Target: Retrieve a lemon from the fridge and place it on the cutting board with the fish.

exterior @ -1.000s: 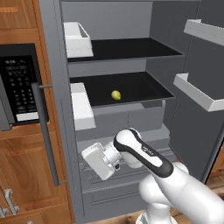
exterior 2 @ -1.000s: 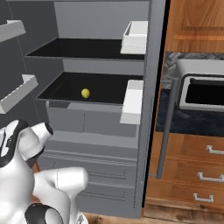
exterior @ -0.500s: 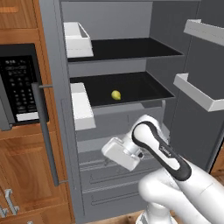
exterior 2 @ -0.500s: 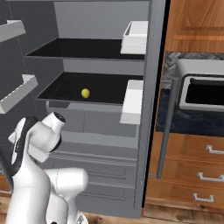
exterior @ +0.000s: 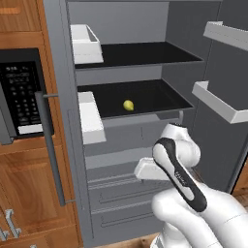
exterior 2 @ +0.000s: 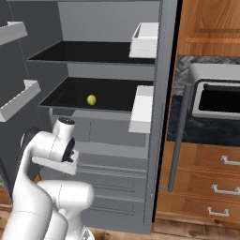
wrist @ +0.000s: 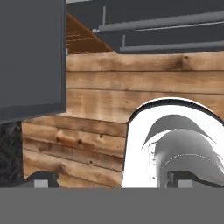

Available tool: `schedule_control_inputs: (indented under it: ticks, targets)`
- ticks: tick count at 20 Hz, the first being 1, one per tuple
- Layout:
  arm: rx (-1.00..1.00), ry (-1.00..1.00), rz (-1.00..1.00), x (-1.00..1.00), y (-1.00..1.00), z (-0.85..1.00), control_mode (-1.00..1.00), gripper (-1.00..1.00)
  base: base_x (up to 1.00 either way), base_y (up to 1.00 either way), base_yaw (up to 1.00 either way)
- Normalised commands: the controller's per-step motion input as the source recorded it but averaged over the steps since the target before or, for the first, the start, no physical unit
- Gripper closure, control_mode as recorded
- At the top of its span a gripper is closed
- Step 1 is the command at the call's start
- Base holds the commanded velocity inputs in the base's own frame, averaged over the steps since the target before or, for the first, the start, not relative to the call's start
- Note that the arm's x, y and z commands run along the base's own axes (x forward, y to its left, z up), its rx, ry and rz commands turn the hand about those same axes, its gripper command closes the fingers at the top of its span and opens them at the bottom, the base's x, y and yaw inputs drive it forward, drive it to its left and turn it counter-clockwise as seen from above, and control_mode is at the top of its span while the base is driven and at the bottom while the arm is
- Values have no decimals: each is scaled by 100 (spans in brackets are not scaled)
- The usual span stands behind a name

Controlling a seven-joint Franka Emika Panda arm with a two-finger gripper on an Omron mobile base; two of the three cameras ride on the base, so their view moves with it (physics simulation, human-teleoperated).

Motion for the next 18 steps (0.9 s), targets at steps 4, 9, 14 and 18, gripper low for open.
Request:
schedule_control_inputs:
  ticks: [4, 9, 14, 18]
  targets:
    - [-72, -10, 0, 46, -53, 0, -100, -100, 0, 0, 0]
    - [-48, -6, -1, 15, -25, -3, -100, -100, 0, 0, 0]
    - [17, -4, -2, -1, -11, 0, -100, -100, 0, 0, 0]
    - [29, 0, -12, 0, -28, 0, -100, -100, 0, 0, 0]
